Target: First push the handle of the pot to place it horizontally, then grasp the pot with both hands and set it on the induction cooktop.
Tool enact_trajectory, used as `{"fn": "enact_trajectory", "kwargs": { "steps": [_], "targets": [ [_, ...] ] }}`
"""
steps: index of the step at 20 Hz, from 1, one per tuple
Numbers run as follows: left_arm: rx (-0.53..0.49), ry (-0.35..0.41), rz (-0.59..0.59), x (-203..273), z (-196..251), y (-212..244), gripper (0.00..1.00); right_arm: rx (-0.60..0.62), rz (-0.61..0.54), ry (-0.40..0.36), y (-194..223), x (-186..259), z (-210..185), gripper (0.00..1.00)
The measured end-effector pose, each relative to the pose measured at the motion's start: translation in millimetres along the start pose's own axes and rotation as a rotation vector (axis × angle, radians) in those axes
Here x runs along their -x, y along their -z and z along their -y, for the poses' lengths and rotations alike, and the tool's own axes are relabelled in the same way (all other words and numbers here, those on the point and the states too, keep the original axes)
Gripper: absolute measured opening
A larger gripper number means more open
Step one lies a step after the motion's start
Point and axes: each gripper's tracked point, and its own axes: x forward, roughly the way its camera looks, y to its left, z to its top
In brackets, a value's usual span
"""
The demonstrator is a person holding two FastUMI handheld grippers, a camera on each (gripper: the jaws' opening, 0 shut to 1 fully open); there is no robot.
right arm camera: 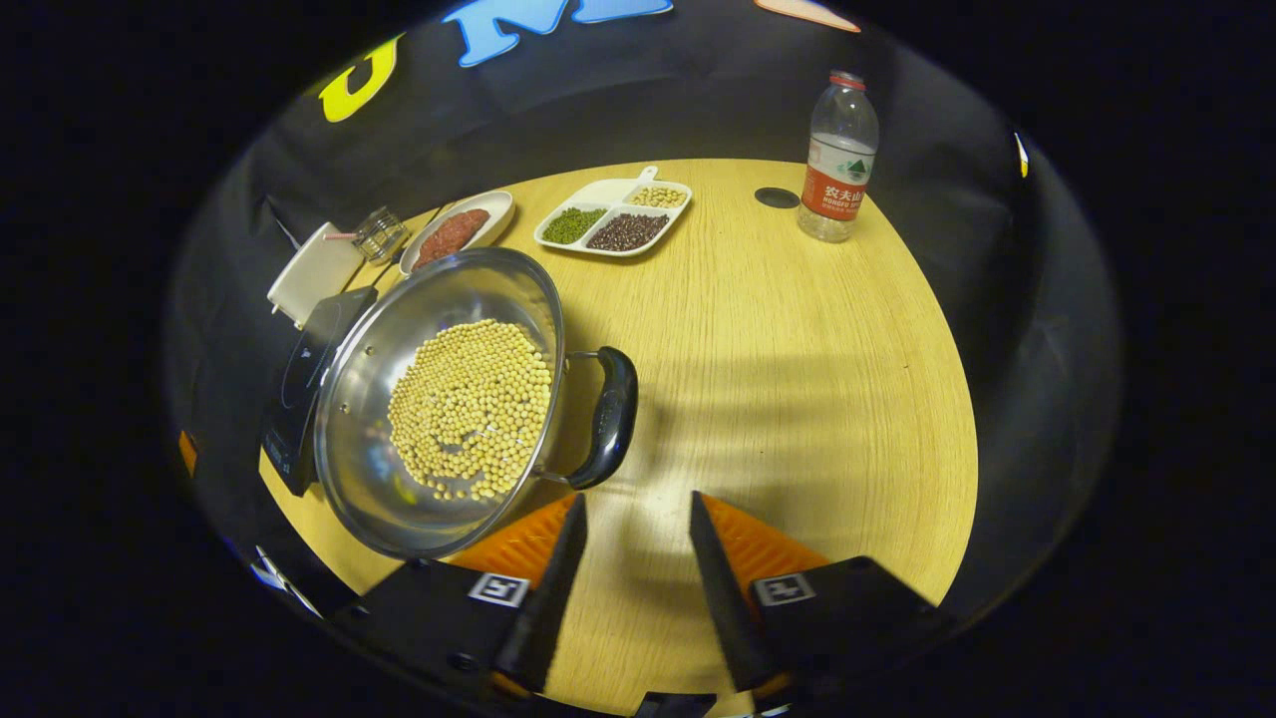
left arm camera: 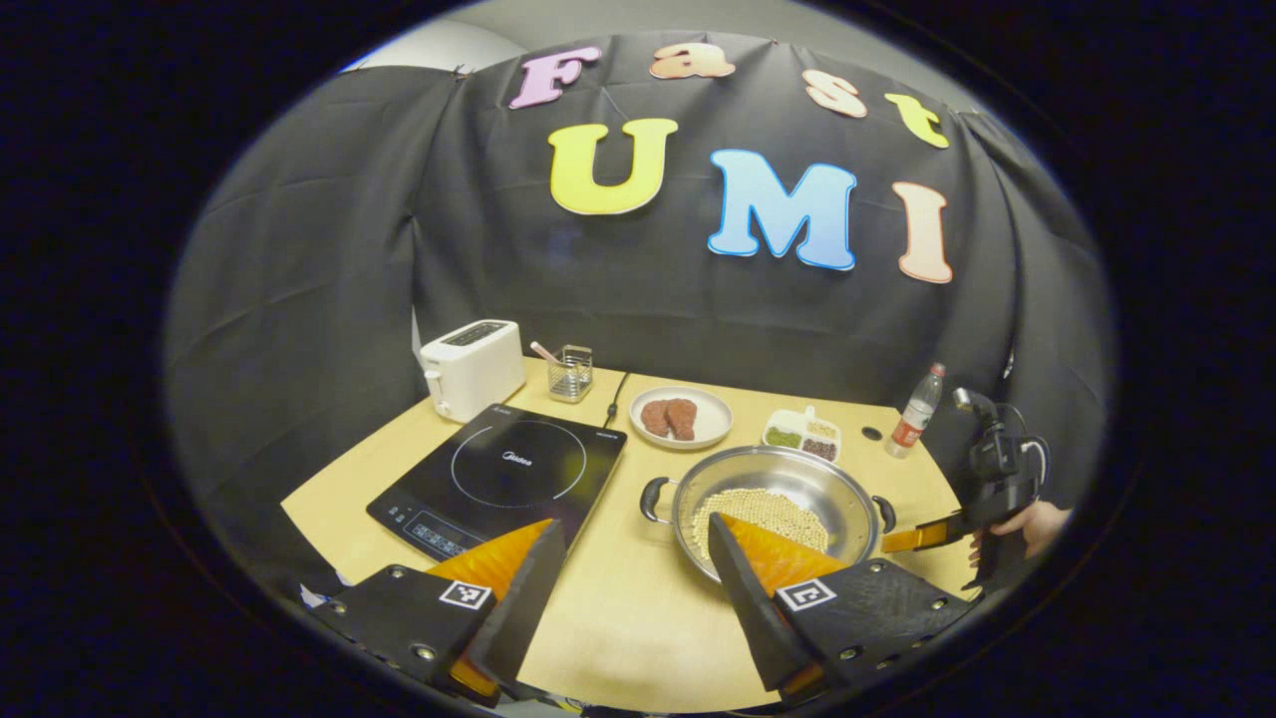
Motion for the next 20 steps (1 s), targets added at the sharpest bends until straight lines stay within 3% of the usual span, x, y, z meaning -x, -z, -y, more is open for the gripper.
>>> {"fn": "enact_trajectory", "kwargs": {
  "steps": [1, 2, 3, 4, 12, 20],
  "targets": [
    [0.024, 0.034, -0.028, -10, 0, 4, 0.88, -0.011, 0.029, -0.008, -5, 7, -2, 0.89],
    [0.055, 0.079, -0.053, -21, 5, 7, 0.88, -0.023, 0.060, -0.008, -10, 12, -6, 0.99],
    [0.077, 0.115, -0.070, -30, 7, 7, 0.88, -0.038, 0.089, -0.012, -15, 18, -9, 0.93],
    [0.086, 0.142, -0.086, -42, 6, 8, 0.88, -0.056, 0.114, -0.019, -21, 23, -14, 0.99],
    [0.056, 0.270, -0.196, -122, -5, 16, 0.88, -0.154, 0.172, -0.005, -51, 19, -22, 0.98],
    [0.007, 0.398, -0.283, -194, 28, 36, 0.88, -0.190, 0.176, -0.002, -63, -15, -20, 0.98]
  ]
}}
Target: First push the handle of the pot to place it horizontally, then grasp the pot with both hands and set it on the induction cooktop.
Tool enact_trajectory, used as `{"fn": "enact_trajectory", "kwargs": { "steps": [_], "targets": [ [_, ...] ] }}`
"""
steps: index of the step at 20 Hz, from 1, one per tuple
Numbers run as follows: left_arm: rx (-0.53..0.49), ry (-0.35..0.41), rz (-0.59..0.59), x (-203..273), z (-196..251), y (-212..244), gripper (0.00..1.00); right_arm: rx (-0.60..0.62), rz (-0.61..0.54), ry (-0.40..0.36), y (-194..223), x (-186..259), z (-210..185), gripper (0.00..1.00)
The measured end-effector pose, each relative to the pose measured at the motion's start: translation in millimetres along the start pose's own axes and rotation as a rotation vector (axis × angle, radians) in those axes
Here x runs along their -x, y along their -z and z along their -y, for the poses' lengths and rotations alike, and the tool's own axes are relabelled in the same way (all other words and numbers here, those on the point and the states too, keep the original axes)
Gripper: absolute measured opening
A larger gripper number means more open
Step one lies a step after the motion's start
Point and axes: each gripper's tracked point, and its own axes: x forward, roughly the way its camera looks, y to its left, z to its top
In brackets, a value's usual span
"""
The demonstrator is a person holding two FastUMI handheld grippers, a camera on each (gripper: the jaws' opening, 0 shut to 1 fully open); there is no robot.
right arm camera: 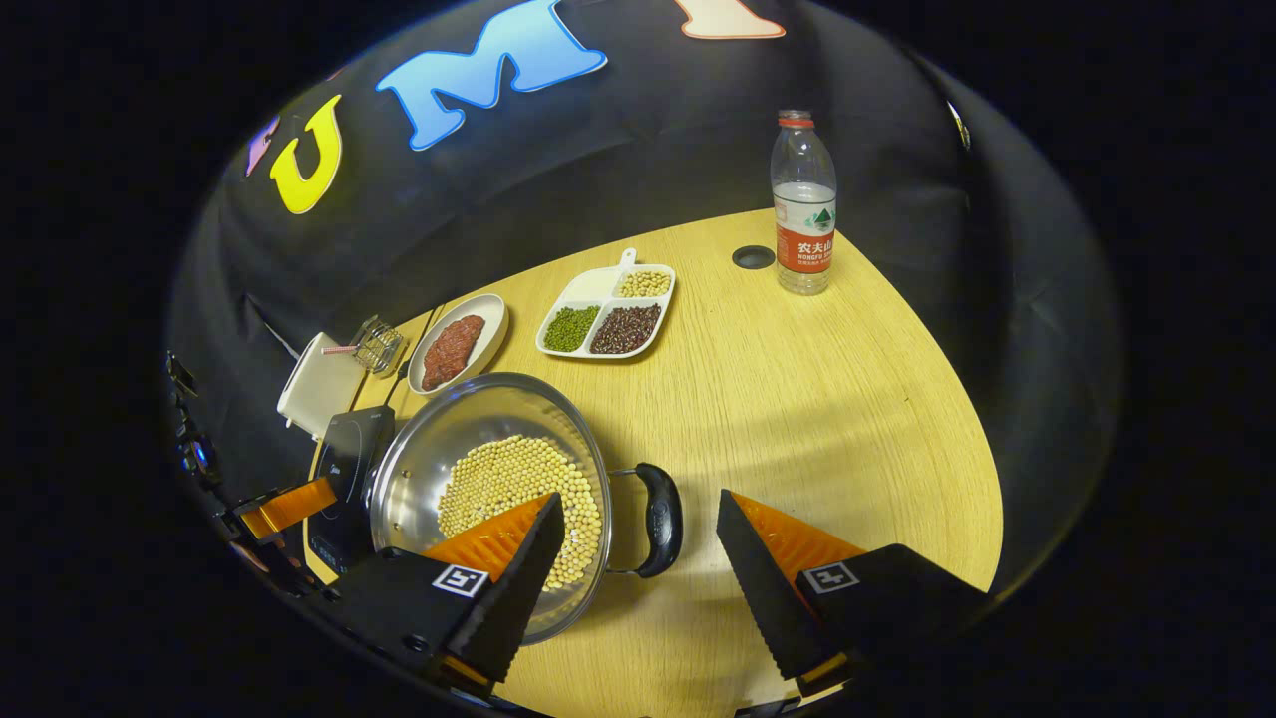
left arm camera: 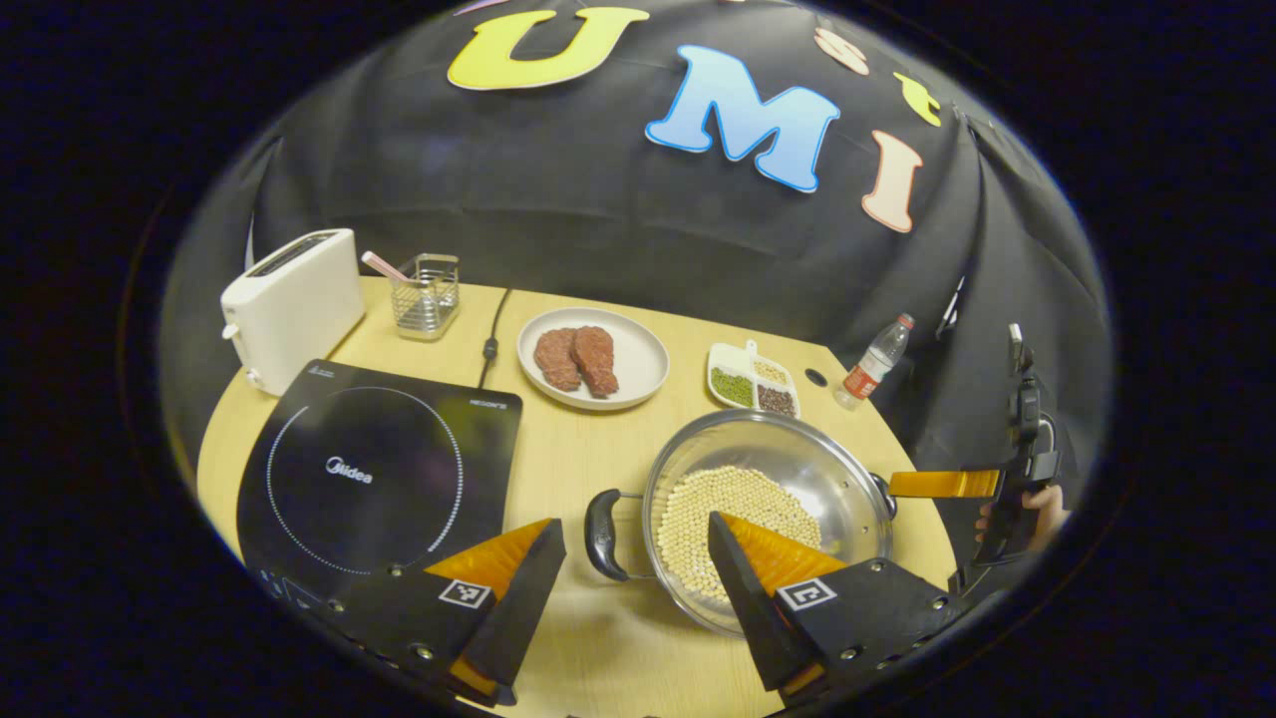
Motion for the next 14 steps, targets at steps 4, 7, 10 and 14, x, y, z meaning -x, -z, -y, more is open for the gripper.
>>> {"fn": "enact_trajectory", "kwargs": {
  "steps": [4, 7, 10, 14],
  "targets": [
    [-0.030, 0.006, -0.036, -31, -5, 9, 0.88, 0.004, -0.002, -0.004, 2, -19, -1, 0.98],
    [-0.054, 0.039, -0.064, -47, -3, 15, 0.86, 0.016, -0.014, -0.009, 8, -32, -4, 0.98],
    [-0.061, 0.048, -0.084, -63, -9, 20, 0.88, 0.009, -0.018, -0.012, 16, -43, -6, 0.98],
    [-0.020, 0.069, -0.107, -78, -15, 30, 0.88, 0.004, -0.031, -0.014, 27, -56, -6, 0.96]
  ]
}}
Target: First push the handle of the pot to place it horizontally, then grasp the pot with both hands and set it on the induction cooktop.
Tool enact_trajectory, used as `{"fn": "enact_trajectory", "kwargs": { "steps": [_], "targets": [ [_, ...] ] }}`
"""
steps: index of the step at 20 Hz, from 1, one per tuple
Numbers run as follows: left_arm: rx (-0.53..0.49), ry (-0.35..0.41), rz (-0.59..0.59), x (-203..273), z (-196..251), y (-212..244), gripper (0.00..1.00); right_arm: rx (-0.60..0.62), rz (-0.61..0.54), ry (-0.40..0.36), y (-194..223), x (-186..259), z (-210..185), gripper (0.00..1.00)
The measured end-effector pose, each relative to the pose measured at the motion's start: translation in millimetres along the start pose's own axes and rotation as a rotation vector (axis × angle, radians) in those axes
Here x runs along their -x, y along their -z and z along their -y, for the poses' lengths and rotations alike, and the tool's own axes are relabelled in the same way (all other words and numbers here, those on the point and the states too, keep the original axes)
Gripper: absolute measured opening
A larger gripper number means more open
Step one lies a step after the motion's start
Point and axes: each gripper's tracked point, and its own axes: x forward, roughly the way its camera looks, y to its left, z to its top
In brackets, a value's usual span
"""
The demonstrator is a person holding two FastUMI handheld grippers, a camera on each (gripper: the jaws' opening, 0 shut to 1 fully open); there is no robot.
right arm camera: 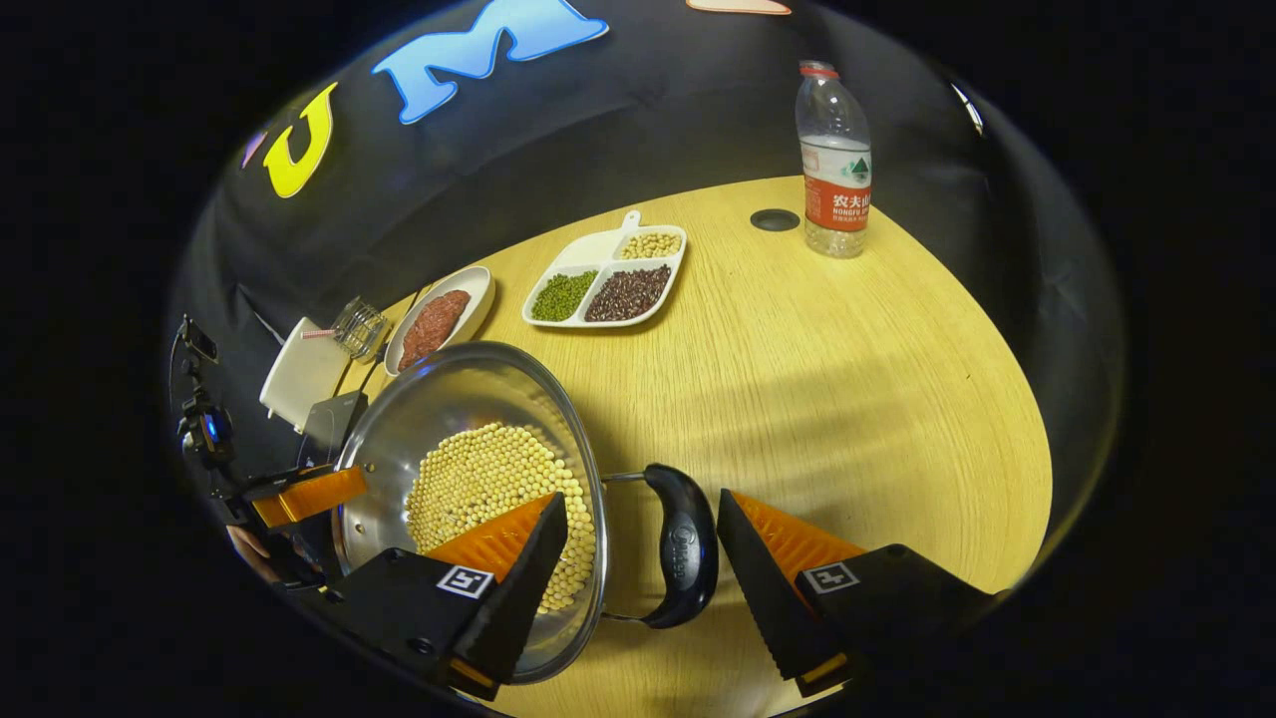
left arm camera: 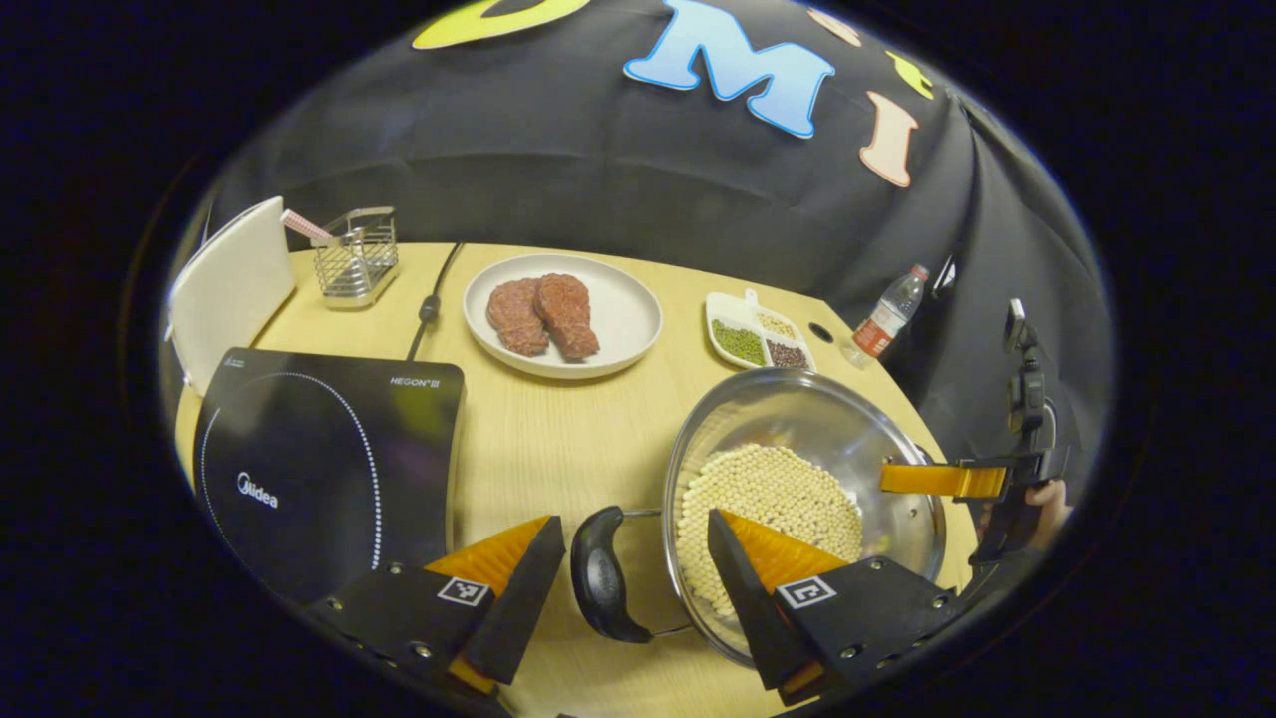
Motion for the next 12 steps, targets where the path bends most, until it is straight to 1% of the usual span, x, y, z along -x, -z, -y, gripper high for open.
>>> {"fn": "enact_trajectory", "kwargs": {
  "steps": [1, 2, 3, 4, 5, 6, 7, 8, 9, 10, 11, 12],
  "targets": [
    [0.019, 0.010, -0.008, -3, -1, 3, 0.88, 0.002, 0.003, -0.001, 1, -2, 0, 0.89],
    [0.039, 0.018, -0.012, -5, -3, 6, 0.88, 0.004, 0.004, -0.003, 3, -3, -1, 0.93],
    [0.061, 0.026, -0.013, -9, -4, 9, 0.80, 0.003, 0.003, -0.005, 4, -4, -1, 0.82],
    [0.086, 0.039, -0.012, -9, -1, 10, 0.71, 0.001, 0.001, -0.012, 4, -5, -3, 0.89],
    [0.096, 0.045, -0.017, -10, -3, 13, 0.63, 0.000, 0.003, -0.013, 4, -6, -3, 0.89],
    [0.103, 0.054, -0.019, -11, -1, 15, 0.66, -0.003, 0.005, -0.013, 4, -8, -3, 0.89],
    [0.104, 0.059, -0.025, -12, 1, 17, 0.63, -0.009, 0.007, -0.014, 4, -9, -3, 0.89],
    [0.106, 0.075, -0.030, -12, 5, 18, 0.63, -0.020, 0.011, -0.016, 2, -9, -3, 0.89],
    [0.107, 0.069, -0.029, -10, 4, 16, 0.63, -0.026, 0.011, -0.001, 1, -10, 2, 0.78],
    [0.108, 0.074, -0.036, -13, 4, 18, 0.56, -0.035, 0.011, 0.006, 3, -11, 5, 0.74],
    [0.112, 0.078, -0.039, -12, 4, 18, 0.57, -0.055, 0.012, 0.001, 2, -11, 5, 0.61],
    [0.120, 0.080, -0.044, -12, 4, 18, 0.57, -0.071, 0.003, 0.001, 4, -9, 4, 0.62]
  ]
}}
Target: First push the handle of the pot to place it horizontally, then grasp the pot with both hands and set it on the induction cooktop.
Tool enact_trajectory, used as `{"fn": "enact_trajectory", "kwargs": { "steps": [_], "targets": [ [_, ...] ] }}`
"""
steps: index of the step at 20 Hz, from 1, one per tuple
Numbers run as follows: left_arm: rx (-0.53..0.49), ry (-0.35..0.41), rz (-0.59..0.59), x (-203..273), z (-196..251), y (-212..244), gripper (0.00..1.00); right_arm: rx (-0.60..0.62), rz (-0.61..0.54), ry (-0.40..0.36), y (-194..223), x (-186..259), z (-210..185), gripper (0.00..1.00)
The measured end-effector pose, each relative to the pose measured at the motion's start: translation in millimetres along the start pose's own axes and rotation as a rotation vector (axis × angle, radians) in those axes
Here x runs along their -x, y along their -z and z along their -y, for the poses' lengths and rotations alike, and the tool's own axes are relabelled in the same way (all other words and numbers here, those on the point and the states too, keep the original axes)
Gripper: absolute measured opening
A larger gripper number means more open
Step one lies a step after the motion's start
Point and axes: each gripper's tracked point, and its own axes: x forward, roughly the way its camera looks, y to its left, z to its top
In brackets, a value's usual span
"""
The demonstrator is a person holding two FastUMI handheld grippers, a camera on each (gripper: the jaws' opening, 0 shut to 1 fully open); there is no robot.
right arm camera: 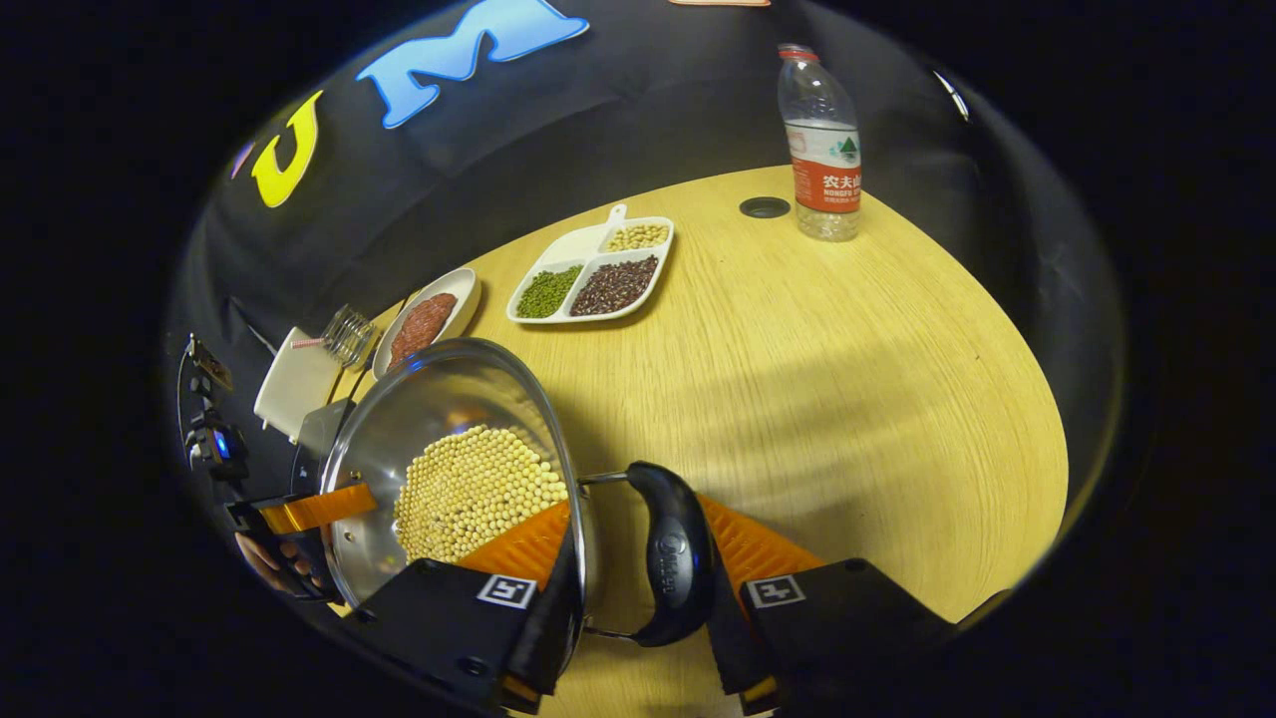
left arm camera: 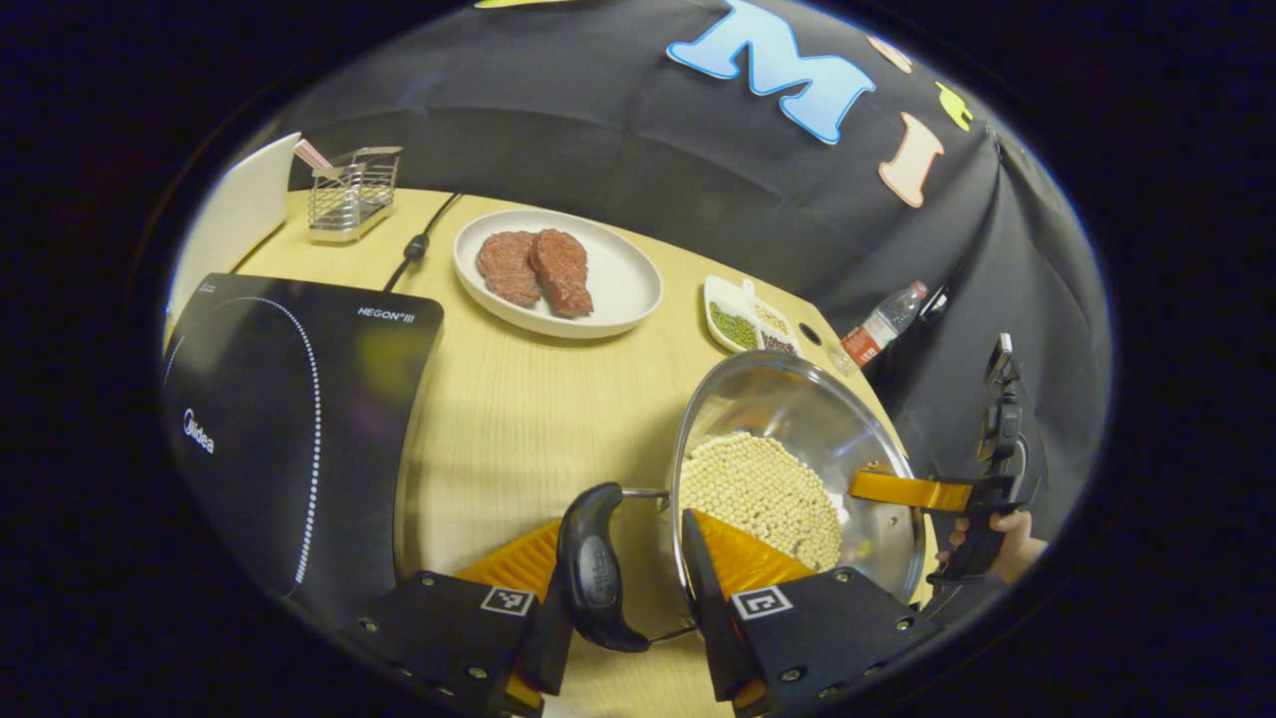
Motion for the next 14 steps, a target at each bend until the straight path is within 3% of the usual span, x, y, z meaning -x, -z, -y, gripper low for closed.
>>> {"fn": "enact_trajectory", "kwargs": {
  "steps": [2, 3, 4, 5, 6, 7, 8, 12, 14],
  "targets": [
    [0.019, 0.000, -0.015, -1, 1, 3, 0.59, -0.007, -0.005, 0.008, 0, 0, 1, 0.57],
    [0.026, -0.004, -0.024, 0, 1, 5, 0.51, -0.010, -0.011, 0.011, 1, -1, 1, 0.54],
    [0.027, -0.008, -0.030, 1, 0, 5, 0.58, -0.009, -0.017, 0.013, 1, 0, 1, 0.54],
    [0.024, -0.016, -0.039, 0, 0, 4, 0.53, -0.010, -0.017, 0.013, 1, 1, 2, 0.57],
    [0.020, -0.023, -0.041, 2, -1, 2, 0.53, -0.002, -0.025, 0.015, 4, 2, 1, 0.51],
    [0.016, -0.033, -0.051, -1, 0, 4, 0.55, 0.005, -0.032, 0.019, 6, 3, 1, 0.50],
    [0.023, -0.039, -0.065, -2, 1, 7, 0.47, 0.008, -0.035, 0.025, 8, 5, 1, 0.50],
    [0.031, -0.036, -0.079, -3, 21, 18, 0.50, 0.002, -0.056, 0.026, 24, 31, -3, 0.51],
    [0.038, -0.027, -0.079, 19, 25, 20, 0.53, -0.010, -0.058, 0.023, 28, 48, -6, 0.51]
  ]
}}
